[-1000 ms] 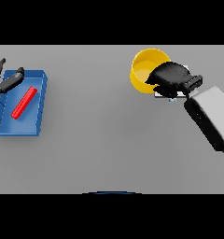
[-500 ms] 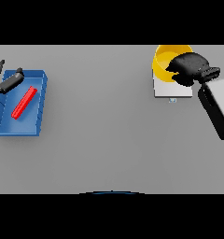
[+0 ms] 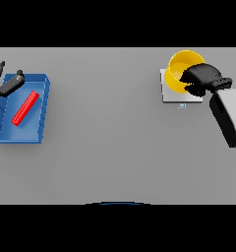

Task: Pick up the red beaker and tilt it to pour out 1 green nut into yellow bowl. Pick up the yellow bowl and place it on the metallic measuring scale.

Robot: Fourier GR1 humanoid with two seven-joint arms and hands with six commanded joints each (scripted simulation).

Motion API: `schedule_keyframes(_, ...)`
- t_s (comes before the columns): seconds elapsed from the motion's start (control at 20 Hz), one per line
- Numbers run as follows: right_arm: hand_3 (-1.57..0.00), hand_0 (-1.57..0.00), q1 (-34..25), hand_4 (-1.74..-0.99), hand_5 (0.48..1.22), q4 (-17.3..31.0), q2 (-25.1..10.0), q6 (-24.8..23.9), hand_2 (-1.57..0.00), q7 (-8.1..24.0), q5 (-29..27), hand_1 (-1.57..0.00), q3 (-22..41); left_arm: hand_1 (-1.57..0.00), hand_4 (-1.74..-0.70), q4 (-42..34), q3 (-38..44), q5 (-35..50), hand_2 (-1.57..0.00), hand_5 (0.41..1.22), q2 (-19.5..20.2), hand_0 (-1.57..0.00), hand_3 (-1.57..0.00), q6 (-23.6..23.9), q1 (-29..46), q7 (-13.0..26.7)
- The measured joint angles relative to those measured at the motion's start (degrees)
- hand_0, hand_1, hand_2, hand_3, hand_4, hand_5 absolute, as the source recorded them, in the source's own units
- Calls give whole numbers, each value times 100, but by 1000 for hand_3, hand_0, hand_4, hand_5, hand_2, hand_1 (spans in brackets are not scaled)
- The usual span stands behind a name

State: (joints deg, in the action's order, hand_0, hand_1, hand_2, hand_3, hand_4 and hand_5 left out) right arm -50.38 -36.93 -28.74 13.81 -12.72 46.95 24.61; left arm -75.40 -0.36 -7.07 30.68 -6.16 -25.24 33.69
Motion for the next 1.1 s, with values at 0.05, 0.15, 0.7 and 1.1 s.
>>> schedule_keyframes(0.05, -1417, -1571, -5, -1741, 1221, 113, 0, -49, -1380, -16, 10, -1571, -11, 1, -847, 38, 19, 18, 1, 796, 10, 1, 1, -19, -3, -57)
schedule_keyframes(0.15, -1448, -1571, -92, -1741, 1221, 221, 52, -1, -1374, -50, 1, -1571, -2, 1, -844, -1, 16, 45, 1, 783, 15, 1, 1, -51, 65, -74)
schedule_keyframes(0.7, -258, -387, -113, -1476, 847, 353, 127, 348, -300, 181, -283, -380, -221, 1, -831, 47, 29, 91, 1, 754, -12, 1, 1, -82, 32, -101)
schedule_keyframes(1.1, -42, -64, -150, -1390, 779, 420, 75, 471, -50, 137, -132, -63, -61, 1, -833, -90, 6, 55, 1, 760, 15, 1, 1, -51, 125, -24)
